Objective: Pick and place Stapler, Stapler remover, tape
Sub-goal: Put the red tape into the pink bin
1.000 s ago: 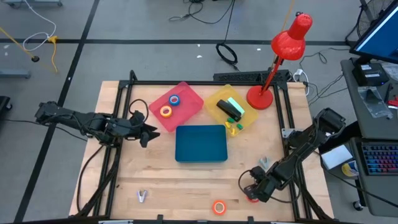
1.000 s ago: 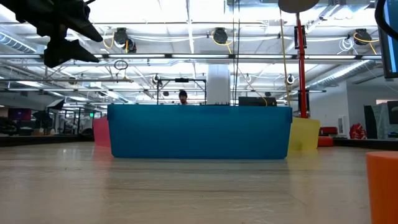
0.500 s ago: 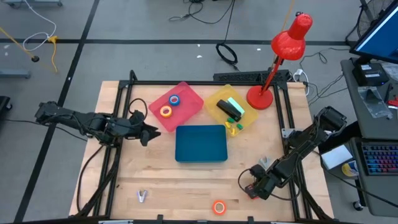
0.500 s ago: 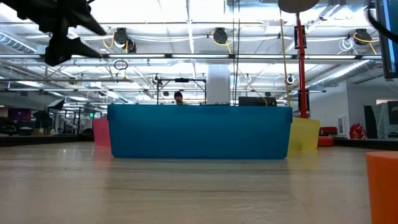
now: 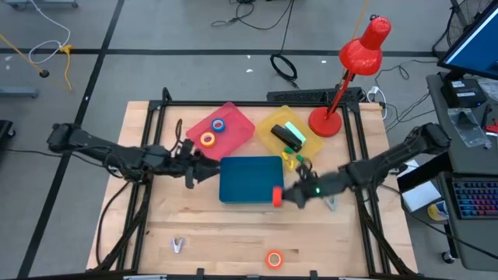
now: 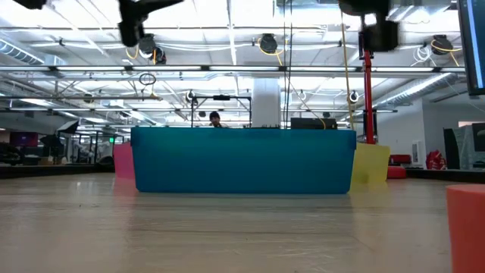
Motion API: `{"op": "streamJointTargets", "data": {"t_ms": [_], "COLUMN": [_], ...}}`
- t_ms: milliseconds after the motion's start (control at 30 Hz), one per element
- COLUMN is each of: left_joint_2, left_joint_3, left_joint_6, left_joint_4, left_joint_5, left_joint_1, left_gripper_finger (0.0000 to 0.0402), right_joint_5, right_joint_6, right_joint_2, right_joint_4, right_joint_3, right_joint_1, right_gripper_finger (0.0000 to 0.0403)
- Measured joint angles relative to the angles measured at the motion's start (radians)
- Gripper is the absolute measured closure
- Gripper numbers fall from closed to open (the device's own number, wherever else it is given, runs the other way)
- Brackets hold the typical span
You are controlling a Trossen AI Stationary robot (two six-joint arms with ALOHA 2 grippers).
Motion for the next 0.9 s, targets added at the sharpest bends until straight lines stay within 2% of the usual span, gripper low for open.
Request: {"op": "streamJointTargets", "data": {"t_ms": [100,200,500,700,900], "left_joint_2": [0.081,0.152,0.294,0.341,0.366], "left_joint_3": [0.001,0.022,0.137,0.185,0.217], "left_joint_6": [0.002,0.001,0.017,0.016,0.014], "left_joint_4": [0.126,0.175,0.173,0.167,0.152], "left_joint_5": [0.009,0.008,0.013,0.051,0.064], "left_joint_1": [0.0,0.0,0.007,0.026,0.034], "left_gripper_finger": [0.0169,0.0169,0.0169,0.0169,0.0169], "right_joint_5": [-0.038,-0.082,-0.147,-0.217,-0.24], "right_joint_6": [-0.093,-0.115,-0.126,-0.127,-0.123], "right_joint_2": [0.003,0.025,0.102,0.158,0.165], "right_joint_4": [0.128,0.168,0.248,0.355,0.366], "right_joint_3": [0.0,0.0,0.0,0.0,0.001], "right_joint_1": [-0.081,-0.145,-0.255,-0.301,-0.329], "right_gripper_finger": [0.0373,0.0373,0.0373,0.0373,0.0373]}}
